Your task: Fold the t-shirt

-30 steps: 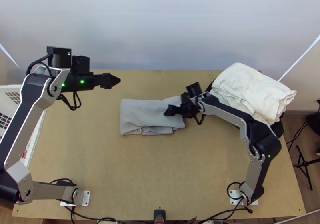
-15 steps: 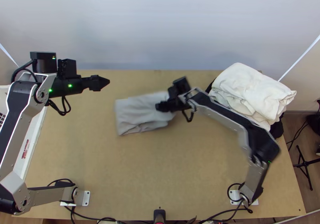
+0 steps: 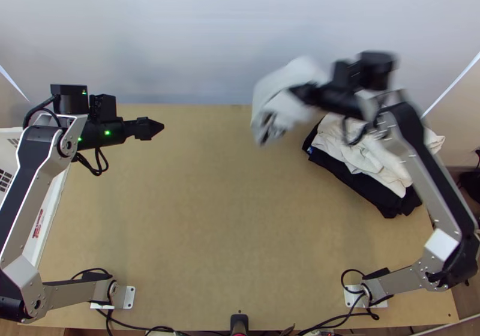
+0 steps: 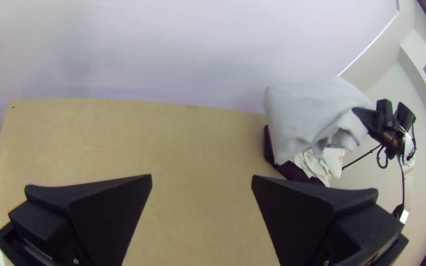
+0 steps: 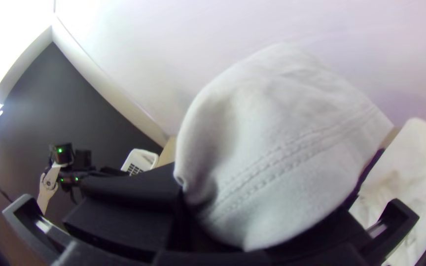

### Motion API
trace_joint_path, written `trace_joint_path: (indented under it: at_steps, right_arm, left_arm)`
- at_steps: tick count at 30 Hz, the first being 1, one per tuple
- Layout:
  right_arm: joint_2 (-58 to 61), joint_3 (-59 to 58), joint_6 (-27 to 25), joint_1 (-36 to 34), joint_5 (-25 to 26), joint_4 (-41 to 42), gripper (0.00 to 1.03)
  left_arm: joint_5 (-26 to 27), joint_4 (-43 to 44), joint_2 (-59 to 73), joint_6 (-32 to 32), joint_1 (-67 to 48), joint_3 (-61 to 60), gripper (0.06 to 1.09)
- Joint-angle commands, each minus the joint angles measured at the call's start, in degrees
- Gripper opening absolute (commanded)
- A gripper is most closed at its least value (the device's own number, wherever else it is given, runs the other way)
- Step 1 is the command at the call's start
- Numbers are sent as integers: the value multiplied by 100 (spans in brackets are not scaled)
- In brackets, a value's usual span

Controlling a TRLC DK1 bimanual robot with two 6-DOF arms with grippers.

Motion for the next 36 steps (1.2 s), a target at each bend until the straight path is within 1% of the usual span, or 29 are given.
trace_joint_path:
  at_steps: [1,3,8,13,17,21,27,31,36]
  right_arm:
    - [-47,1125,-702,-1307,-135,-425,3]
    - [32,1292,-931,-1641,-179,-425,3]
    - [190,1336,-975,-2494,-609,-425,3]
    - [199,1002,-1080,-2942,-732,-478,3]
    - [163,721,-1124,-2994,-741,-478,3]
    - [76,685,-1098,-2907,-741,-478,3]
    - [49,685,-931,-2757,-732,-504,3]
    - [76,589,-922,-2678,-715,-495,3]
    - [207,114,-966,-2757,-671,-416,3]
  left_arm:
    - [6,258,-1,-69,-76,-243,104]
    - [6,266,-19,-69,-111,-269,104]
    - [6,266,-45,-60,-155,-287,104]
    - [6,284,-10,10,-146,-146,104]
    - [15,284,105,37,-155,12,104]
    - [24,275,192,37,-199,82,104]
    - [24,275,184,19,-243,56,104]
    - [24,275,105,19,-234,-32,104]
    - [24,266,34,19,-216,-76,104]
